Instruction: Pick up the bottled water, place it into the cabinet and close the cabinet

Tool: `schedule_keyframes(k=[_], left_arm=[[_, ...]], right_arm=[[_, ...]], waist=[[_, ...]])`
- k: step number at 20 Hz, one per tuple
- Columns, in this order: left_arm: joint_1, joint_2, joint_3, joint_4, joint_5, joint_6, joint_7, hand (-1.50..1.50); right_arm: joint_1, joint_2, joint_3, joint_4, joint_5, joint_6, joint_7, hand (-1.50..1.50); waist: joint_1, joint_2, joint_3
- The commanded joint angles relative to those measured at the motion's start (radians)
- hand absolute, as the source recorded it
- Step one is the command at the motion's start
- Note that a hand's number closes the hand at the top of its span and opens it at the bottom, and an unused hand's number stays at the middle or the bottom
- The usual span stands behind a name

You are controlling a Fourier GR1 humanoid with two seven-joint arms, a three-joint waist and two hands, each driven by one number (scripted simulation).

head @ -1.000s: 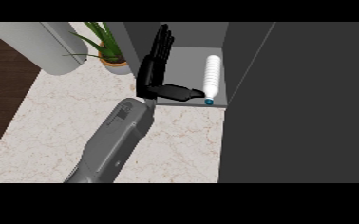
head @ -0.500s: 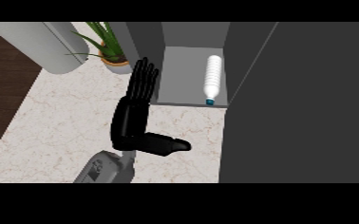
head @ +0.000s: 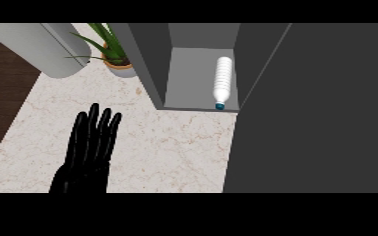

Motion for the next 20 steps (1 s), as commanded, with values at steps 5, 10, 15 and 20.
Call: schedule_keyframes(k=[5, 10, 15, 20], left_arm=[[0.318, 0.127, 0.099, -0.204, 0.078, -0.085, -0.099, -1.5], [0.447, 0.207, 0.224, -0.294, 0.177, -0.185, -0.123, -1.5], [0.509, 0.224, 0.293, -0.326, 0.236, -0.237, -0.132, -1.5], [0.567, 0.231, 0.347, -0.277, 0.272, -0.335, -0.192, -1.5]], right_arm=[[-0.017, -0.015, 0.217, -0.09, 0.132, 0.046, 0.055, 1.5], [-0.058, 0.021, 0.297, -0.141, 0.176, 0.019, 0.131, 1.5], [-0.145, 0.137, 0.446, -0.083, 0.28, -0.04, 0.253, 1.5], [-0.201, 0.226, 0.445, -0.069, 0.21, -0.053, 0.355, 1.5]], waist=[[-0.011, -0.004, -0.003], [0.0, -0.004, -0.004], [0.005, 0.0, -0.005], [0.017, 0.005, -0.005]])
